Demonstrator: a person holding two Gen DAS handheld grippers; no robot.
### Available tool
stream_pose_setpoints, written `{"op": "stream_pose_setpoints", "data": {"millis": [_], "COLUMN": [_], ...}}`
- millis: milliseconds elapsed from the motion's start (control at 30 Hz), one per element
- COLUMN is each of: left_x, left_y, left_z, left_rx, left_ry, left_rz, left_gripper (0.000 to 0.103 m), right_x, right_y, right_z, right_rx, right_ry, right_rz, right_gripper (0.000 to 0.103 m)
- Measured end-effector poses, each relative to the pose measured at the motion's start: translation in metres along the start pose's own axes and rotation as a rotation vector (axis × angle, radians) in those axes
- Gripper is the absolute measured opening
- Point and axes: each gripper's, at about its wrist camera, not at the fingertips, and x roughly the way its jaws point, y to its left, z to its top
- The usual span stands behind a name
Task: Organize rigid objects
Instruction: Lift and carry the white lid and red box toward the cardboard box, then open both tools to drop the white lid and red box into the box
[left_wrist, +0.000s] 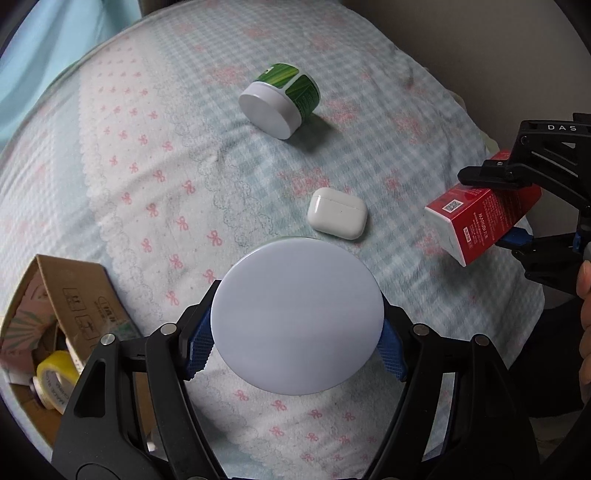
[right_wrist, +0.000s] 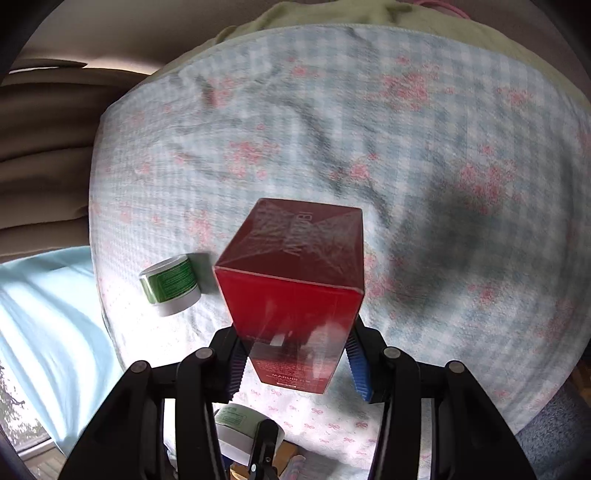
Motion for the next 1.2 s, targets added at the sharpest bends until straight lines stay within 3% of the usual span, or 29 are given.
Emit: {"op": "stream_pose_setpoints", "data": {"millis": [167,300,467,733,1000,1200], "left_x": [-0.042,-0.08,-0.127,-0.184,-0.211,-0.198], "left_y": [0.023,0.054,0.111,0.21,0.294,0.335], "left_z": [-0.027,-0.049,-0.088,-0.162,-0.227,-0.248], "left_rx": [-0.072,-0.137,-0.251,-0.347,-0.405,-0.414], "left_ry": [-0.051,-0.098,-0.152,-0.208,-0.214,-0.187], "left_rz": [0.005,0.021,0.025,0.094,0.155,0.162], "left_gripper": [0.07,0.07,0.07,0.07,0.07,0.07], "right_x": [-0.038,-0.051,-0.059,-0.047,-0.03,0.004], "right_y": [0.022,0.036,0.061,0.112,0.141,0.162], "right_z": [-0.024,-0.065,-0.111,-0.204,-0.29,-0.329], "right_rx": [-0.102,-0.224,-0.358,-0.527,-0.607,-0.69], "right_ry": [0.012,0.052,0.088,0.128,0.162,0.168], "right_rz": [0.033,0.047,0.087,0.161,0.178,0.121], "right_gripper": [0.044,0.044,0.044,0.043,0.043,0.043]}}
